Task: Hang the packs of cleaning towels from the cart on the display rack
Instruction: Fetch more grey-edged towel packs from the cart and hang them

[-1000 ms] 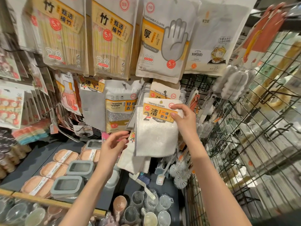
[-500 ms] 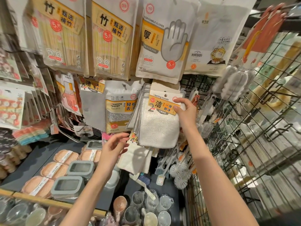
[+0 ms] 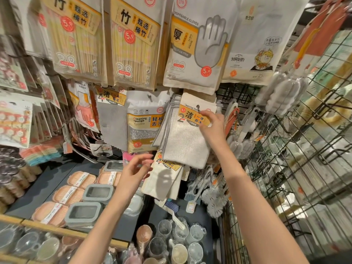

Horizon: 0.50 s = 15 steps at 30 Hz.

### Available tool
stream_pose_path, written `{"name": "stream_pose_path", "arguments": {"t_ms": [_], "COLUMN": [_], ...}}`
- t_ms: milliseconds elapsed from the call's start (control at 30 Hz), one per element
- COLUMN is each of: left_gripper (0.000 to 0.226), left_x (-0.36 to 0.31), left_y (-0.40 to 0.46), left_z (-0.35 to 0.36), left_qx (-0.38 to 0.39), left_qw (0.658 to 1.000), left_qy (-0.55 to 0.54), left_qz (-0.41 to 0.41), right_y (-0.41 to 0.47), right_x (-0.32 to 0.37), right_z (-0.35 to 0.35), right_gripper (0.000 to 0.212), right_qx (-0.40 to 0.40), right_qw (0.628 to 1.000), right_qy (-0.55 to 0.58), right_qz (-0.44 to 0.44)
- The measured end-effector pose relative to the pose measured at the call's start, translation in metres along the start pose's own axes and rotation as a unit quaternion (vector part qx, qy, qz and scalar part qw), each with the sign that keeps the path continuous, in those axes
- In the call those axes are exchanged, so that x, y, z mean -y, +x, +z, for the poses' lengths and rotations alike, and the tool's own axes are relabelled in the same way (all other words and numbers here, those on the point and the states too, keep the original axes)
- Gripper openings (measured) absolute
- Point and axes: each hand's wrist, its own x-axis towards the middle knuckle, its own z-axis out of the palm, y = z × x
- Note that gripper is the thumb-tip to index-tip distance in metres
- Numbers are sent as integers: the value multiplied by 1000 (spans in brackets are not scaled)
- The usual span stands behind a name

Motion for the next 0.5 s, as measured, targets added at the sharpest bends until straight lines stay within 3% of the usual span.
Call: {"name": "stream_pose_path", "arguments": {"t_ms": [167, 500], "left_gripper": [26, 36], "left_x": [-2, -15], "left_y": [-2, -32], "left_z": [0, -24], "left_qx": [11, -17], "left_qw": [1000, 995], "left_qy": [16, 89], "left_qz": [-16, 32], "right_y": [-5, -31], "right_x": [3, 9], "right_z": [9, 10], "right_gripper": [47, 55], "right_qx": [24, 13], "right_qw": [998, 991], "right_qy": [-47, -136], "right_qz": [36, -9]}}
